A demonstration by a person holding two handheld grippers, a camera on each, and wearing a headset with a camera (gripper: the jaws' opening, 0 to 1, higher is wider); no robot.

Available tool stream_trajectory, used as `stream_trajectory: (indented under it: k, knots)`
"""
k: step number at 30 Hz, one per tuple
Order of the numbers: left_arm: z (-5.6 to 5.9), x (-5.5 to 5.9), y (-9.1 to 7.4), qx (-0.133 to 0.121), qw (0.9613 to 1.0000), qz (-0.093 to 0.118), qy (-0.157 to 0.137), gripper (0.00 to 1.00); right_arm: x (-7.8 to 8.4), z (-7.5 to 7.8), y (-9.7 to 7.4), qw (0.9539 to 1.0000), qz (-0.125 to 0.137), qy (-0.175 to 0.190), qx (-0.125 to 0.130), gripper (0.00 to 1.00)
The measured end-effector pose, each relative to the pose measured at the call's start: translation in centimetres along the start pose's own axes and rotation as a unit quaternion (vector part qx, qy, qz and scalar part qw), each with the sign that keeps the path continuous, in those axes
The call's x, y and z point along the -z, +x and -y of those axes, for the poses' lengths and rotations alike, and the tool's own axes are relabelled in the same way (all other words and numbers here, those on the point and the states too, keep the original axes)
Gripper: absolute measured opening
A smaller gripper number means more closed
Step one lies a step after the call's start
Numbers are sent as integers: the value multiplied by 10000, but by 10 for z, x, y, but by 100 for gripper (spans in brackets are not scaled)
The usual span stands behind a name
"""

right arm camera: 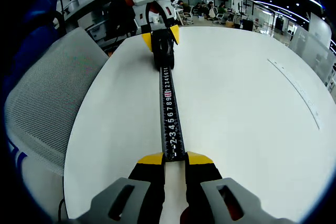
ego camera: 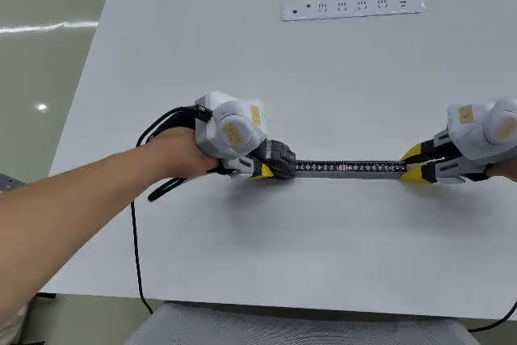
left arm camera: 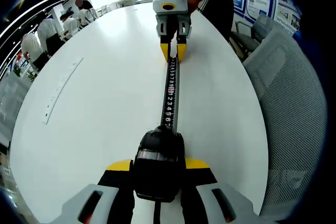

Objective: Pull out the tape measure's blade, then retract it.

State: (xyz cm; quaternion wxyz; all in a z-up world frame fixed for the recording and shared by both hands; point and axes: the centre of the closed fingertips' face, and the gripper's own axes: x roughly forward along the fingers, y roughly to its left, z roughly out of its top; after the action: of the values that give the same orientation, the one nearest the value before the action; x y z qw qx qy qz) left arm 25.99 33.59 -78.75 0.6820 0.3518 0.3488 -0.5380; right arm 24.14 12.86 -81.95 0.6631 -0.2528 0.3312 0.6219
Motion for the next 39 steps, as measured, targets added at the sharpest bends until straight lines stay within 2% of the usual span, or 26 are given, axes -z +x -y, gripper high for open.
stream_trajectory:
  k: [23,27,39]
  knots:
    - [2,-1,-1,22,10000,-33,20,30,34,5,-30,9998,-119,161,67,10]
    - [2,-2,-1,29,10000,-37,37,30,37,7,-33,9997,-142,195,89,10]
    - [4,-3,-1,32,10000,-32,61,30,32,7,-30,9997,-172,177,13,11]
